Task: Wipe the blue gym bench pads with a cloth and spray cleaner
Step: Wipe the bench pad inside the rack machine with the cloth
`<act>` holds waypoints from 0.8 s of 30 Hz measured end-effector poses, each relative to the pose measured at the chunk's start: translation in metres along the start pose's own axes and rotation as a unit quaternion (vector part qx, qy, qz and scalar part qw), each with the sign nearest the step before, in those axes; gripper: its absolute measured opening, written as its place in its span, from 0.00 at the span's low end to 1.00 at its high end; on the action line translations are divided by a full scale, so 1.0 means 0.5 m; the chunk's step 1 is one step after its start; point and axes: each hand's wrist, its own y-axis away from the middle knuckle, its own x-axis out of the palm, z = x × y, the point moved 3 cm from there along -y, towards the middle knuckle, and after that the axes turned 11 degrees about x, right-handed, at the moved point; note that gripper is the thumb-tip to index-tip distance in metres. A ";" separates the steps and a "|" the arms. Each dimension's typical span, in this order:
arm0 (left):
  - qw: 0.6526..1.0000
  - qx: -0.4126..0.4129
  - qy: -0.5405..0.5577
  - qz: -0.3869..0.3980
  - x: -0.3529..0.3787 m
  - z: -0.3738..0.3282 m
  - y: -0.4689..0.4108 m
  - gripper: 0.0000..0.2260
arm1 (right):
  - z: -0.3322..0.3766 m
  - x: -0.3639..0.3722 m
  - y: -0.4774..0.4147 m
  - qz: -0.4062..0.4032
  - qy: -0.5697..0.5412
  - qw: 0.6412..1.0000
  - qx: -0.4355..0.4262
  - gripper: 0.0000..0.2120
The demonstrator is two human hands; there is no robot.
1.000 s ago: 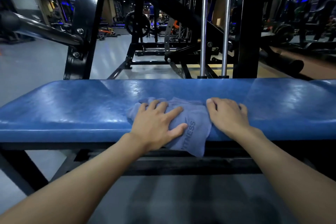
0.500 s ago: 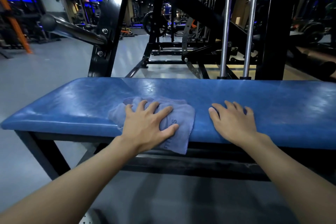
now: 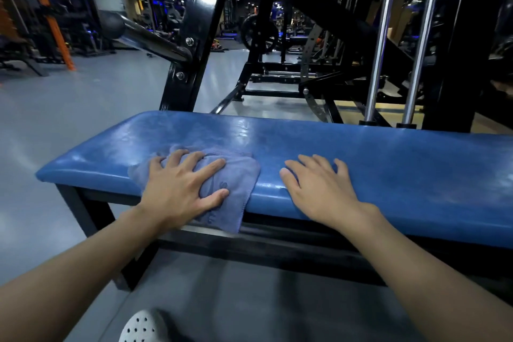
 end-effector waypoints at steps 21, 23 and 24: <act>0.995 -0.066 0.009 -0.069 0.012 0.097 0.043 0.26 | 0.073 0.027 -0.047 0.112 0.051 0.992 -0.020 0.25; 0.991 -0.100 0.020 -0.086 0.005 0.072 0.039 0.24 | 0.085 0.018 -0.064 0.089 0.049 0.995 -0.020 0.21; 0.990 -0.107 0.019 -0.095 0.004 0.051 0.034 0.23 | 0.095 0.014 -0.074 0.072 0.034 0.997 -0.022 0.19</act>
